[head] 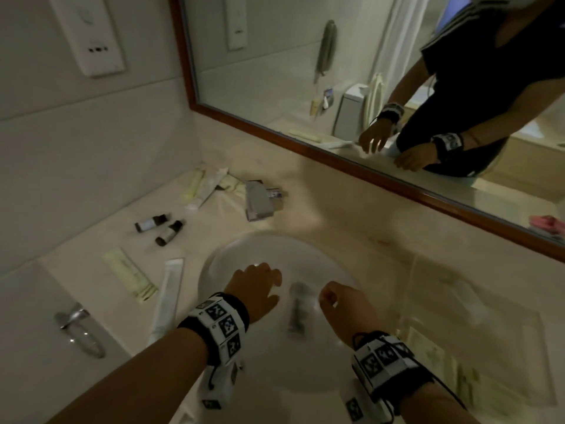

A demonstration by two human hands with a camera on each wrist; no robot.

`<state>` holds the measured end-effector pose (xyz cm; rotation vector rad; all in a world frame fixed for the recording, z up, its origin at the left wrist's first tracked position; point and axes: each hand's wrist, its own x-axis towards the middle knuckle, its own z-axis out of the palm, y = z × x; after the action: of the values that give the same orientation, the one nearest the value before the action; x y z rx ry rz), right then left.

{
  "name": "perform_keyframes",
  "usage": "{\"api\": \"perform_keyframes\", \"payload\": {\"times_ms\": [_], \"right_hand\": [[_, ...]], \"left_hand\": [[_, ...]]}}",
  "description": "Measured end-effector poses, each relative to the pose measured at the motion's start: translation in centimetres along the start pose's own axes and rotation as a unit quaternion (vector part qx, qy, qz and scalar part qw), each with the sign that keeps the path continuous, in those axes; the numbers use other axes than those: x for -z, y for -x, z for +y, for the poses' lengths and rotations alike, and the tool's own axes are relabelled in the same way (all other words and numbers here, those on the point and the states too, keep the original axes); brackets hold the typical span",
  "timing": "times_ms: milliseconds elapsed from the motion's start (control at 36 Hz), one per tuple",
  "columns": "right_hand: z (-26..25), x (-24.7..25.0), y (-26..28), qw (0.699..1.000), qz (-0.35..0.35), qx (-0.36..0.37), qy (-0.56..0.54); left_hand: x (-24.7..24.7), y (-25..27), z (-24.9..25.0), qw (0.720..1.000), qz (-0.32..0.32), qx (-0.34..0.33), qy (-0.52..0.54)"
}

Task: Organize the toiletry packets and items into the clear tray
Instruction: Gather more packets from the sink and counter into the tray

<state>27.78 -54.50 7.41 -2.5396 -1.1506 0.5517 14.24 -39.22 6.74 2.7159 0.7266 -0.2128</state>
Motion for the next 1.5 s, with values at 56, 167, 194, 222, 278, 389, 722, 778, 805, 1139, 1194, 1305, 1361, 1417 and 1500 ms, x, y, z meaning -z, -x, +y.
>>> {"api": "perform_keyframes", "payload": {"times_ms": [56,167,194,222,278,389,722,778,805,1139,1194,1305,1361,1417,1500], "right_hand": [[-2.0,-0.8,-1.1,1.0,-0.009,0.001,0.006],[-6.4,-2.7,-3.4,1.0,-0.018,-0.01,-0.014],[-7.6,-3.2,-3.9,1.0,-0.018,-0.014,-0.017],[-8.7,-3.6,-4.4,0.999,-0.019,-0.018,-0.018],[-11.0,-4.4,-5.5,1.0,-0.015,-0.02,-0.016],[-15.0,-5.8,-7.6,0.999,-0.014,-0.032,-0.032],[-20.6,-6.6,-10.5,0.995,-0.015,-0.068,-0.065],[-20.5,-6.4,-10.8,0.996,-0.016,-0.069,-0.058],[-20.5,-6.4,-11.0,0.996,-0.016,-0.065,-0.057],[-19.5,-7.8,-12.7,0.995,-0.038,-0.072,-0.053],[-19.8,-8.2,-13.0,0.995,-0.03,-0.082,-0.054],[-20.7,-8.4,-14.1,0.993,-0.019,-0.104,-0.05],[-21.5,-8.5,-14.9,0.992,-0.016,-0.116,-0.045],[-22.3,-8.5,-15.9,0.991,-0.014,-0.125,-0.039],[-23.3,-8.3,-17.8,0.99,-0.009,-0.137,-0.045]], "left_hand": [[0.4,0.2,-2.3,1.0,-0.006,0.009,0.008],[1.4,0.6,-7.3,0.999,-0.016,0.025,0.022],[1.6,0.6,-8.6,0.999,-0.017,0.027,0.024],[1.8,0.6,-9.9,0.999,-0.019,0.029,0.027],[2.3,0.3,-12.3,0.999,-0.02,0.03,0.031],[3.6,-0.7,-16.7,0.999,-0.02,0.022,0.036],[7.0,-3.3,-21.9,0.999,-0.016,0.005,0.033],[7.3,-3.4,-22.0,0.999,-0.013,0.01,0.033],[7.4,-3.5,-22.1,0.999,-0.01,0.013,0.032],[8.0,-5.5,-23.1,0.999,-0.028,0.022,0.008],[8.2,-6.3,-23.4,0.999,-0.038,0.014,0.009],[8.3,-8.3,-24.2,0.999,-0.052,-0.002,0.014],[8.5,-9.4,-24.7,0.998,-0.053,-0.012,0.015],[8.9,-10.5,-25.1,0.998,-0.049,-0.023,0.014],[9.7,-12.2,-26.0,0.998,-0.047,-0.036,0.016]]}}
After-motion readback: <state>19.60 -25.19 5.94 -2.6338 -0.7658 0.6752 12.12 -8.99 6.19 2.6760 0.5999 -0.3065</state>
